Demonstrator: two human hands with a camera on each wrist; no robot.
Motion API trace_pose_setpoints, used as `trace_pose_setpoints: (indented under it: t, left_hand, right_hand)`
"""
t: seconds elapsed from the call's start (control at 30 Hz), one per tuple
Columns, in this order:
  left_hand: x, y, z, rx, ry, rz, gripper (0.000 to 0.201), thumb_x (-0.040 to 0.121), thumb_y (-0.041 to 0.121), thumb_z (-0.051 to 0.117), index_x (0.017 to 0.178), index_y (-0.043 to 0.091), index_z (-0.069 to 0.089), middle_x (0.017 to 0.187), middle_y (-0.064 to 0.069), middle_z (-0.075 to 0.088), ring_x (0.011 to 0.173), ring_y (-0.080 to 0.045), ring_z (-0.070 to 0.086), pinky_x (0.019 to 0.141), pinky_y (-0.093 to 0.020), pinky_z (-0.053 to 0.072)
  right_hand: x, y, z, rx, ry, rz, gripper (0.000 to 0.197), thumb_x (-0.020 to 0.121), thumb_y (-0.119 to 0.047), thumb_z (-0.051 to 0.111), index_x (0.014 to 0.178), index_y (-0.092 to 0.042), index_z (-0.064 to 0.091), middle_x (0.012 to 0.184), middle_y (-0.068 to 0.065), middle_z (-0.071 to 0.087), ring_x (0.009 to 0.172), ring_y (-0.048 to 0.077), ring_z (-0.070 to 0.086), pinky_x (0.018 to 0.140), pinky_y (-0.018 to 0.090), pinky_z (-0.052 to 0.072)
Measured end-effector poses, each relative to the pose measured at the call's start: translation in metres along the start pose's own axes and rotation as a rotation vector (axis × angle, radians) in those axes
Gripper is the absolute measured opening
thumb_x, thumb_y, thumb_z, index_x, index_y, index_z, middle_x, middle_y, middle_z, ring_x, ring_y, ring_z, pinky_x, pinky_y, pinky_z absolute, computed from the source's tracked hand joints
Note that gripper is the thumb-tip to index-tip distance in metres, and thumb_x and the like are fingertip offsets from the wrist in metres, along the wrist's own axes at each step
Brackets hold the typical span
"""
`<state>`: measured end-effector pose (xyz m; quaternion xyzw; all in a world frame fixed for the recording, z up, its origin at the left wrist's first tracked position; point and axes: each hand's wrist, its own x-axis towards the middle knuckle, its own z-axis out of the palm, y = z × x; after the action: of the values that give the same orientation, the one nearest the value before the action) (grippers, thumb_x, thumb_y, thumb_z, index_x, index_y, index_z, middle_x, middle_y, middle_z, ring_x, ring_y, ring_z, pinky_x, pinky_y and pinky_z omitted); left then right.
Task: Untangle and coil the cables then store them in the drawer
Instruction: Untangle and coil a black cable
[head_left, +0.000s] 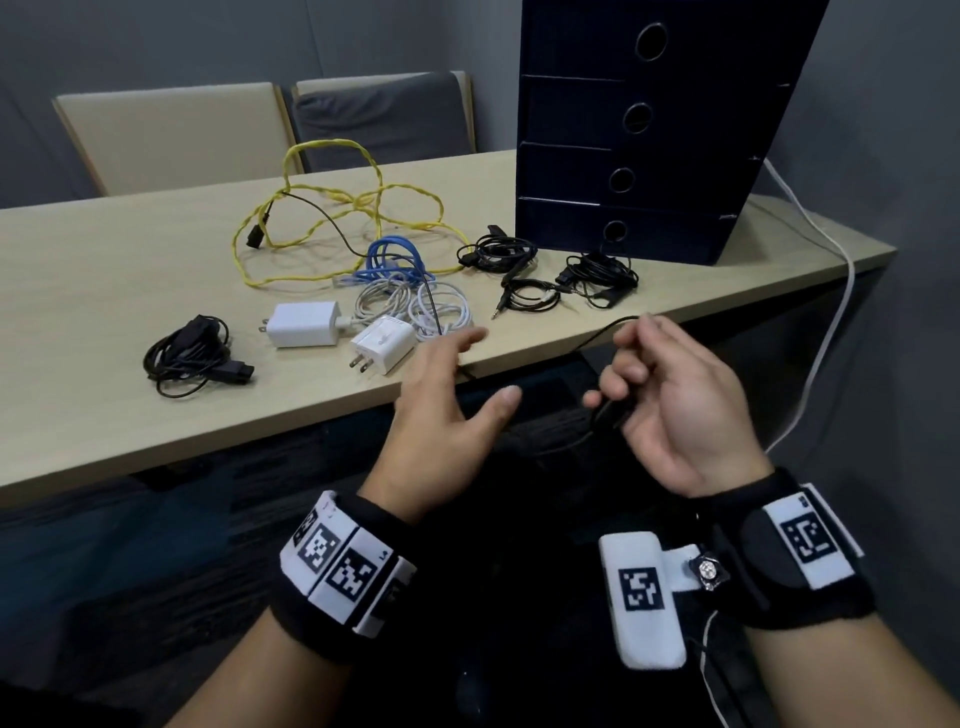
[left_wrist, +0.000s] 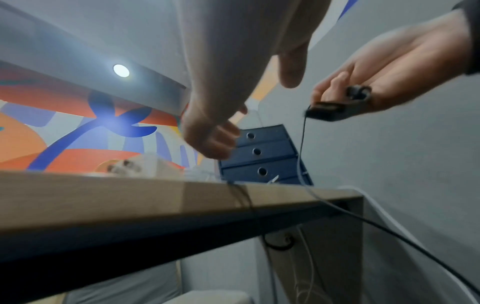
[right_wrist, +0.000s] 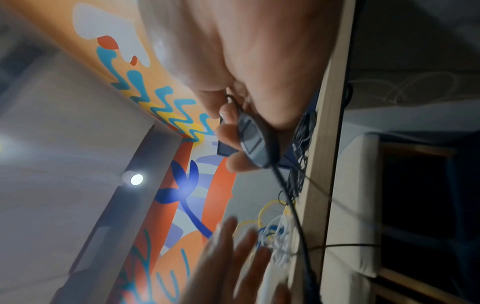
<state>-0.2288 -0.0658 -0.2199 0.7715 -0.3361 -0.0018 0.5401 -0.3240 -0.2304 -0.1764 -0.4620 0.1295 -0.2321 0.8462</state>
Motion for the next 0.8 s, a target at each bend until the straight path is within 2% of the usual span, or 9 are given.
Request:
trace_pose_setpoints:
  t: [0.13, 0.2, 0.27, 0.4, 0.5, 0.6, 0.67, 0.73, 0.8]
  left_hand:
    - [-0.002, 0.023, 0.015, -0.306, -0.382, -0.046, 0.035, 0.082, 0.042, 0.063, 0.110, 0.023, 0.054, 0.096, -0.002, 0.067, 0.092, -0.014, 0.065, 0.086, -0.031, 0.051]
    - [-0.002, 0.028, 0.018, -0.329, -0.411, -0.083, 0.024, 0.088, 0.035, 0.054, 0.105, 0.019, 0.050, 0.072, -0.002, 0.063, 0.067, -0.022, 0.064, 0.066, -0.032, 0.049]
    - [-0.003, 0.029, 0.015, -0.362, -0.394, -0.122, 0.022, 0.089, 0.037, 0.048, 0.097, 0.016, 0.049, 0.058, 0.005, 0.053, 0.049, -0.017, 0.052, 0.053, -0.027, 0.042]
    - [-0.006, 0.031, 0.005, -0.363, -0.453, -0.124, 0.033, 0.099, 0.037, 0.047, 0.082, 0.010, 0.054, 0.051, 0.015, 0.040, 0.044, -0.001, 0.033, 0.043, -0.013, 0.027]
    - [-0.008, 0.036, -0.005, -0.493, -0.432, -0.201, 0.030, 0.092, 0.037, 0.049, 0.072, 0.016, 0.058, 0.052, 0.011, 0.037, 0.045, -0.006, 0.026, 0.043, -0.019, 0.017]
    - [-0.007, 0.037, -0.012, -0.616, -0.437, -0.277, 0.030, 0.086, 0.040, 0.052, 0.064, 0.019, 0.055, 0.051, 0.009, 0.040, 0.045, -0.007, 0.022, 0.043, -0.023, 0.012]
    - [-0.009, 0.034, -0.015, -0.640, -0.488, -0.247, 0.032, 0.083, 0.044, 0.058, 0.061, 0.021, 0.055, 0.053, 0.004, 0.036, 0.045, -0.009, 0.021, 0.041, -0.019, 0.014]
    - [-0.013, 0.032, -0.017, -0.649, -0.549, -0.191, 0.032, 0.078, 0.048, 0.068, 0.060, 0.023, 0.058, 0.055, 0.000, 0.032, 0.044, -0.009, 0.022, 0.040, -0.018, 0.017]
    - [-0.015, 0.029, -0.019, -0.708, -0.539, -0.162, 0.033, 0.072, 0.050, 0.077, 0.065, 0.022, 0.060, 0.054, 0.003, 0.033, 0.044, -0.009, 0.021, 0.039, -0.019, 0.016]
  right_hand:
    - [-0.008, 0.000, 0.017, 0.078, -0.067, 0.030, 0.028, 0.103, -0.018, 0.039, 0.080, -0.007, 0.048, 0.064, 0.004, 0.039, 0.059, 0.017, 0.050, 0.068, 0.040, 0.060]
    - [-0.008, -0.002, 0.019, 0.040, -0.089, 0.011, 0.026, 0.102, -0.016, 0.042, 0.078, -0.007, 0.047, 0.067, 0.005, 0.041, 0.063, 0.018, 0.056, 0.079, 0.042, 0.058]
    - [-0.007, -0.004, 0.016, -0.020, -0.102, -0.045, 0.023, 0.099, -0.015, 0.046, 0.077, -0.008, 0.046, 0.068, 0.004, 0.043, 0.067, 0.018, 0.058, 0.081, 0.041, 0.056]
    - [-0.001, 0.000, 0.000, -0.237, -0.053, -0.162, 0.023, 0.087, -0.019, 0.065, 0.071, -0.012, 0.050, 0.071, 0.005, 0.051, 0.072, 0.019, 0.056, 0.080, 0.038, 0.052]
    - [0.005, 0.005, -0.010, -0.489, -0.020, -0.278, 0.023, 0.067, -0.030, 0.070, 0.059, -0.017, 0.053, 0.104, -0.002, 0.061, 0.100, 0.019, 0.058, 0.097, 0.040, 0.046]
    - [0.004, 0.007, -0.010, -0.428, -0.149, -0.302, 0.028, 0.066, -0.014, 0.061, 0.064, 0.011, 0.049, 0.123, -0.005, 0.066, 0.121, 0.013, 0.057, 0.104, 0.033, 0.041]
    - [0.000, 0.006, -0.008, -0.269, -0.257, -0.222, 0.025, 0.070, -0.004, 0.053, 0.068, 0.020, 0.054, 0.099, 0.006, 0.074, 0.107, 0.023, 0.066, 0.098, 0.035, 0.047]
    - [-0.003, 0.004, -0.009, -0.157, -0.352, -0.138, 0.022, 0.075, -0.012, 0.063, 0.057, -0.002, 0.057, 0.068, 0.009, 0.061, 0.072, 0.028, 0.066, 0.081, 0.042, 0.052]
    - [-0.003, 0.003, -0.013, -0.186, -0.456, -0.057, 0.038, 0.073, -0.037, 0.079, 0.060, -0.013, 0.053, 0.062, 0.007, 0.044, 0.047, 0.019, 0.047, 0.058, 0.035, 0.048]
